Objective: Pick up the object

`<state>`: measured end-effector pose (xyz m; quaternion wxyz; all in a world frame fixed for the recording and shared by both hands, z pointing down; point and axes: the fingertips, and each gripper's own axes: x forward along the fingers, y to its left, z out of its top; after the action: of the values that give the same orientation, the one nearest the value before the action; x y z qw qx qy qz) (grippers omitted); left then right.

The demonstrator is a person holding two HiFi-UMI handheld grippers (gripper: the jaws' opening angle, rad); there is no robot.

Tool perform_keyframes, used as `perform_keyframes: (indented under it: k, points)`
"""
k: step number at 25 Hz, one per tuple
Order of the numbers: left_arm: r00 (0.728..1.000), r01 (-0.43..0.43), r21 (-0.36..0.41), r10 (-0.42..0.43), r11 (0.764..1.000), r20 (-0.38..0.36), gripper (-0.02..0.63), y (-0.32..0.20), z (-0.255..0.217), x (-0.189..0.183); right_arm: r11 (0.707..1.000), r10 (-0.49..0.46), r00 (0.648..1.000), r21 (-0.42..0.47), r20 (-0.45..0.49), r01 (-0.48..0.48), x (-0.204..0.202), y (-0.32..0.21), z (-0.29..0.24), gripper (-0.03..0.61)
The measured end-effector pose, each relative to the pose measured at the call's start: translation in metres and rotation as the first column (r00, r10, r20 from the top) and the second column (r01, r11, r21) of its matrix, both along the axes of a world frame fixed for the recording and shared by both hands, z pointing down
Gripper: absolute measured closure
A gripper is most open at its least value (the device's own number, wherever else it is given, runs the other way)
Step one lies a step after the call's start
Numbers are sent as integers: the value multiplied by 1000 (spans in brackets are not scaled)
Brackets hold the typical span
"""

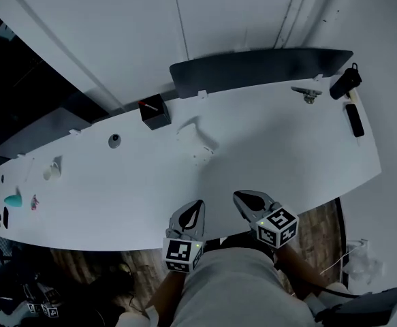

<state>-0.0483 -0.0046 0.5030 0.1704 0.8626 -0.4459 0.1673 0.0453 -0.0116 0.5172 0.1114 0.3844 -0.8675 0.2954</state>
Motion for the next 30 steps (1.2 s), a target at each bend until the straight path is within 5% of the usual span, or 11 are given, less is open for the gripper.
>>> perform_keyframes:
  k: [5, 11, 21, 30]
  points:
    - [1000, -23, -37, 23, 999, 1, 612, -33, 15, -13, 990, 42, 985, -141, 170, -18, -15, -51, 16, 502]
    - [998, 58, -68, -58, 996, -3, 612, -65, 24, -14, 938, 111, 945, -346, 307, 2, -9, -100, 57, 451]
    - [992, 123, -101, -118, 987, 49, 612, -84, 38, -18, 828, 124, 916, -548, 382, 116, -30, -146, 121, 402]
    - [993, 111, -122, -107, 986, 43, 612, -97, 45, -17, 774, 149, 899, -615, 412, 154, -42, -152, 139, 408]
